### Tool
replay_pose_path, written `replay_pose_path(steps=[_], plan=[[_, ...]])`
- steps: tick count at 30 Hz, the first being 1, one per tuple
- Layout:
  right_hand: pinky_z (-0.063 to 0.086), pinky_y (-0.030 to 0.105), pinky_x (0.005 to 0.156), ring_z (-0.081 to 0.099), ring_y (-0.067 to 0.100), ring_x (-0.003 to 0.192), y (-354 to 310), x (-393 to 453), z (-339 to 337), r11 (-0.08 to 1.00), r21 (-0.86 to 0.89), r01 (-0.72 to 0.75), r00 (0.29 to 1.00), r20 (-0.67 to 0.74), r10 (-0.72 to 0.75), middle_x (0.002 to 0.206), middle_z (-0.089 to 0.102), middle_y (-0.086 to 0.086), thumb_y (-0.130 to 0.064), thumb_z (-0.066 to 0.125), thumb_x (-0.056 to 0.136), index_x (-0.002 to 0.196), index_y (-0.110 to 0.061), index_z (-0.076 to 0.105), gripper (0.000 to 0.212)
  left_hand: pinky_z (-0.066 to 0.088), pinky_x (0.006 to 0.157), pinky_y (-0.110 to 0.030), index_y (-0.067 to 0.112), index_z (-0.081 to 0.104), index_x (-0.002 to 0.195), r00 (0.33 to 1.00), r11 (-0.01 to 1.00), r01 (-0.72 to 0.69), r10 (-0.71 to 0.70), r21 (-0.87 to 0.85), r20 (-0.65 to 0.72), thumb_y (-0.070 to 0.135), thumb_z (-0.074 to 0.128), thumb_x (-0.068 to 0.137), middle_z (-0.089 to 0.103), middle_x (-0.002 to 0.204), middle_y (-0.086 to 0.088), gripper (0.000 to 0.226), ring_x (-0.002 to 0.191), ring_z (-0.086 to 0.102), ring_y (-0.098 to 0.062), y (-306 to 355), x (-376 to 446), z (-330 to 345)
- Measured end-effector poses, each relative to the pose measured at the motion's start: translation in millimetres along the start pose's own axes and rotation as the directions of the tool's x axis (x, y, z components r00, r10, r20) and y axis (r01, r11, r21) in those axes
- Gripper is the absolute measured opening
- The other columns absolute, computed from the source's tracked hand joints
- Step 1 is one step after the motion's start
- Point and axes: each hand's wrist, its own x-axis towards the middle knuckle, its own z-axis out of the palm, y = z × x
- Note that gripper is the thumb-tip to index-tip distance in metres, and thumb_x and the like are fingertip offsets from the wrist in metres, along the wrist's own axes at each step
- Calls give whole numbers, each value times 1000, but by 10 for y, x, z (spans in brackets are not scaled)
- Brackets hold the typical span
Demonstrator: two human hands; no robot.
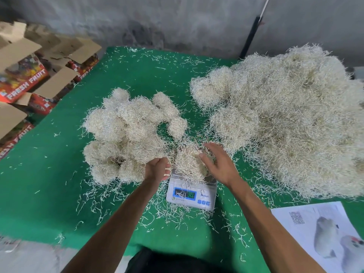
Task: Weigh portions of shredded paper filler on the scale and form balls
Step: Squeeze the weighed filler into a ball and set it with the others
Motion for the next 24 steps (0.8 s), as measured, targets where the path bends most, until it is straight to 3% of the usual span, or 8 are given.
replay_pose_path(steps=[5, 10, 14, 18, 19, 21, 23, 24], plan=[[31, 55, 123, 31, 22, 153, -18, 4, -14, 999, 27, -22, 1000, -6, 22, 167, 30, -2, -85, 30, 94, 158, -38, 32, 80, 55, 64, -32, 14, 66, 87, 1000, 1000, 4, -4, -2, 17, 21, 60, 97, 72, 89, -8, 13, 79, 69, -24, -3, -14, 5], [37, 58, 119, 34, 23, 152, -49, 22, -3, 997, 66, -31, 1000, 0, 31, 167, 30, -1, -82, 38, 95, 158, -38, 30, 77, 57, 67, -34, 14, 69, 94, 998, 999, 34, -32, -41, 56, 22, 60, 96, 74, 89, -6, 12, 83, 70, -25, 18, 35, -88], [39, 60, 117, 36, 26, 151, -143, 64, -3, 996, 73, -50, 999, 17, 49, 167, 31, 1, -91, 32, 87, 159, -37, 30, 90, 57, 64, -33, 13, 70, 93, 997, 994, 70, -68, -79, 34, 20, 61, 95, 75, 88, -6, 12, 82, 71, -25, 20, 85, -153], [33, 61, 120, 30, 30, 153, -332, 177, 149, 991, -104, -86, 996, -6, 86, 169, 25, 6, -91, 36, 87, 159, -36, 31, 91, 56, 59, -31, 12, 71, 92, 992, 987, 126, -128, -96, -11, 20, 63, 93, 76, 91, -8, 12, 78, 72, -23, -24, 89, -156], [30, 61, 122, 28, 32, 154, -392, 195, 232, 982, -175, -78, 997, 12, 81, 170, 22, 8, -85, 42, 90, 159, -34, 31, 86, 56, 59, -31, 12, 70, 93, 990, 986, 141, -143, -91, -19, 21, 64, 94, 76, 94, -8, 12, 79, 72, -23, -32, 60, -149], [30, 59, 122, 27, 37, 153, -520, 189, 417, 963, -267, -44, 992, 103, 74, 168, 21, 11, -55, 61, 97, 157, -30, 33, 71, 57, 58, -32, 12, 69, 100, 985, 980, 172, -173, -99, 3, 25, 63, 95, 74, 102, -10, 15, 86, 72, -24, -47, 3, -114], [29, 55, 124, 30, 39, 152, -627, 154, 568, 960, -282, 10, 987, 159, 36, 164, 28, 13, -24, 67, 97, 155, -24, 37, 65, 60, 59, -37, 15, 64, 111, 978, 970, 204, -195, -133, 79, 36, 63, 96, 68, 116, -9, 25, 98, 68, -27, -47, -76, -72], [29, 51, 125, 32, 37, 151, -695, 128, 615, 967, -247, 57, 988, 153, -19, 162, 33, 12, -18, 68, 96, 155, -23, 39, 66, 62, 63, -43, 20, 61, 119, 967, 958, 225, -198, -179, 157, 45, 62, 95, 61, 123, -4, 35, 106, 64, -29, -52, -99, -56]])
